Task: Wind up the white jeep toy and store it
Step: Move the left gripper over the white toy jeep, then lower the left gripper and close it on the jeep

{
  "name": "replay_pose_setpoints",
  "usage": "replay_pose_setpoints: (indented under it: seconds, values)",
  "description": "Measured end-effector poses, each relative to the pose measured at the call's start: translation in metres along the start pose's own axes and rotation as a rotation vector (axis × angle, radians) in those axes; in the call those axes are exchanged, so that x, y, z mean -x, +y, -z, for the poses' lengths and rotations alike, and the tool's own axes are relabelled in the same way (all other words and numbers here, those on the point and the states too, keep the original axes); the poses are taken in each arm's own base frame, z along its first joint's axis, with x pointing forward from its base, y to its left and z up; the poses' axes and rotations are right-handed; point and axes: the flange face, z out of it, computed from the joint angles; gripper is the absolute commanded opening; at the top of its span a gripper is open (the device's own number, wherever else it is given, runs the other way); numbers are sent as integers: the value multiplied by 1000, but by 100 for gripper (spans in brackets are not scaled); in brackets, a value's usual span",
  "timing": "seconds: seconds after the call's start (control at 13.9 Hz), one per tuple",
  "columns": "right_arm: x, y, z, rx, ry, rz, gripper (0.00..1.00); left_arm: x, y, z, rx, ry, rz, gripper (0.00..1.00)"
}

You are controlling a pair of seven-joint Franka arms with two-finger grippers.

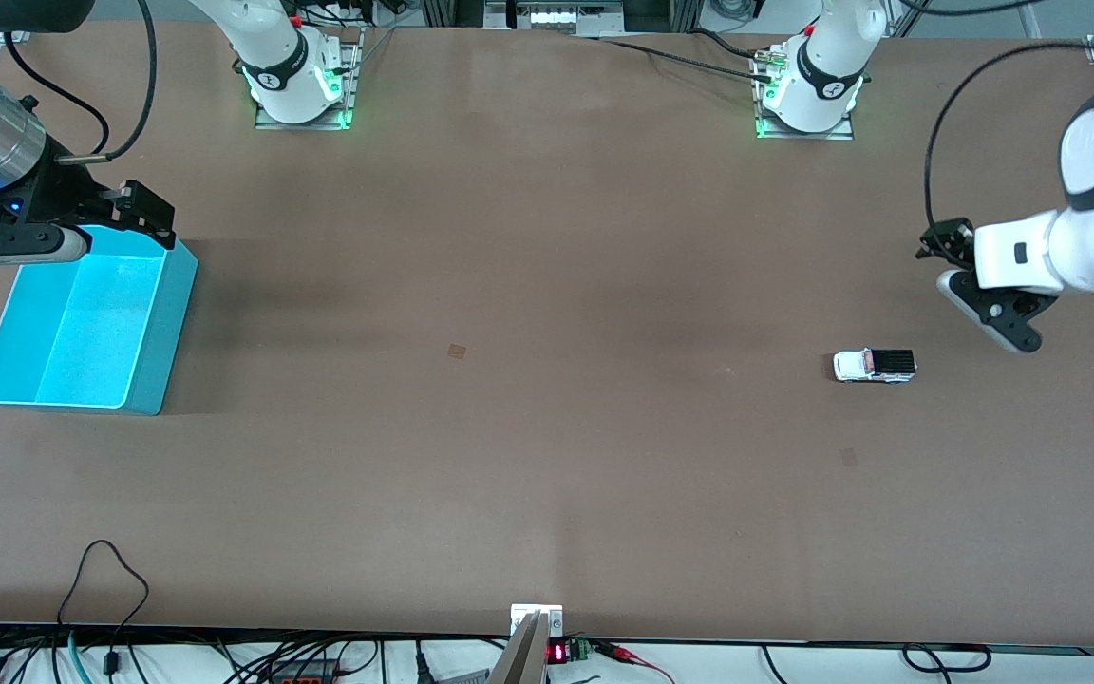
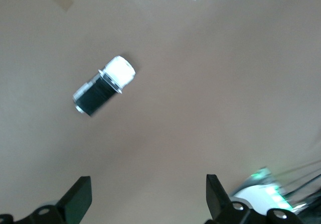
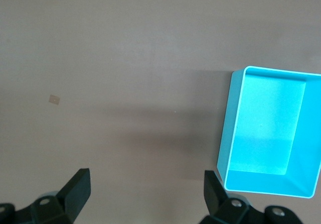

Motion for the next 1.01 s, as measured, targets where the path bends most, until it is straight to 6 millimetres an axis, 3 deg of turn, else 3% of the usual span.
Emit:
replay_pose_setpoints:
  seconds: [0.22,0.58,1.01]
  values:
    - [0,0,0,0,0,1,100,-10,-26,-46,-107,14,-235,100]
    - [0,-1,0,0,-1,2,100,-13,-41,-139,-212,63,-498,100]
    - [0,-1,0,0,-2,3,100,-18,-59,-200,-278,93,-620,97]
